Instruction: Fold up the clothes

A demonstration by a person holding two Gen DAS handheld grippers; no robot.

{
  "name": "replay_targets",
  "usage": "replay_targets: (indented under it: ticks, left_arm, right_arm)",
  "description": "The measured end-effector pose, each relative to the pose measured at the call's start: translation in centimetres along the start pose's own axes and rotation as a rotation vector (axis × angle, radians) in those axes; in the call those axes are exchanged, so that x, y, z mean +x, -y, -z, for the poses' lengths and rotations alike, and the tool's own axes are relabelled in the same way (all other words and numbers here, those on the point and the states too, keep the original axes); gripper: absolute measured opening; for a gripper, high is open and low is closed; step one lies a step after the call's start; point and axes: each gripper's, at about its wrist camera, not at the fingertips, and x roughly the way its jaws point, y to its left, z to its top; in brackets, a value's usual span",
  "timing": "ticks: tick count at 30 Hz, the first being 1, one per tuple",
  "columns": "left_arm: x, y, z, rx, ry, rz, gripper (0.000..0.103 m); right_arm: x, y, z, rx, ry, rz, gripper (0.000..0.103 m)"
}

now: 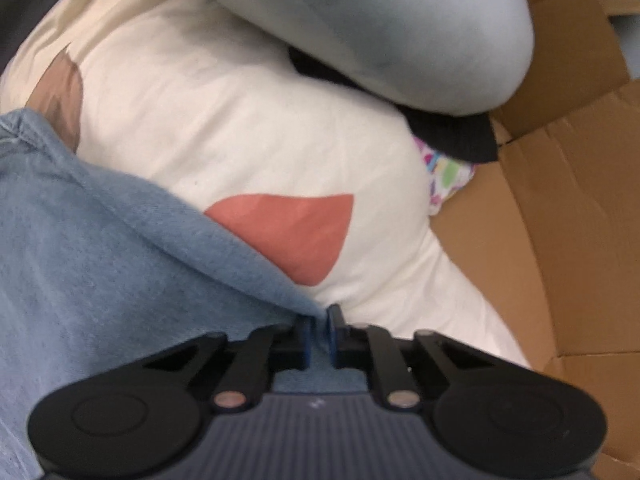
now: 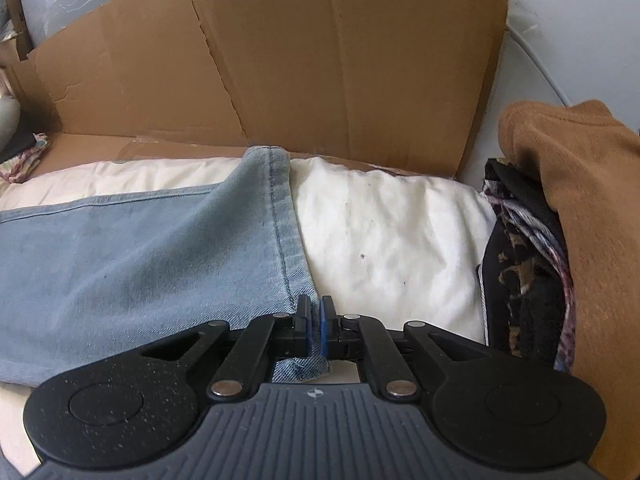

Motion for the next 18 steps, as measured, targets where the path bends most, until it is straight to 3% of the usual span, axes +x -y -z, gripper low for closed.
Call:
replay_targets:
  ticks: [6, 13, 15, 17, 18]
  left_arm:
    - [-1.5, -0.5, 0.0, -0.036, 0.018, 0.047, 0.006]
    - [-0.7, -0.3, -0.2, -0.031, 0.029, 0.041, 0.009]
    - [-0.6, -0.1, -0.1, -0.036, 0.031, 0.031, 0.012]
    - [-0.6, 0.1, 0.1, -0.035, 0.023, 0.025, 0.021]
    - [-0.6, 0.4, 0.3, -0.020, 0.012, 0.029, 0.031]
  right_arm:
    - [0.6, 0.0, -0.5, -0.015, 0.009, 0.024, 0.002]
    - [1.2, -0.1, -1.0, -0.032, 0.020, 0.051, 0.002]
    - [1.4, -0.1, -1.2, -0.037, 0.023, 0.059, 0.002]
    - [1.8, 0.0, -1.1, -0.017, 0.025, 0.055, 0.002]
    - [1.8, 0.1, -1.0, 0.002, 0.028, 0.048, 0.002]
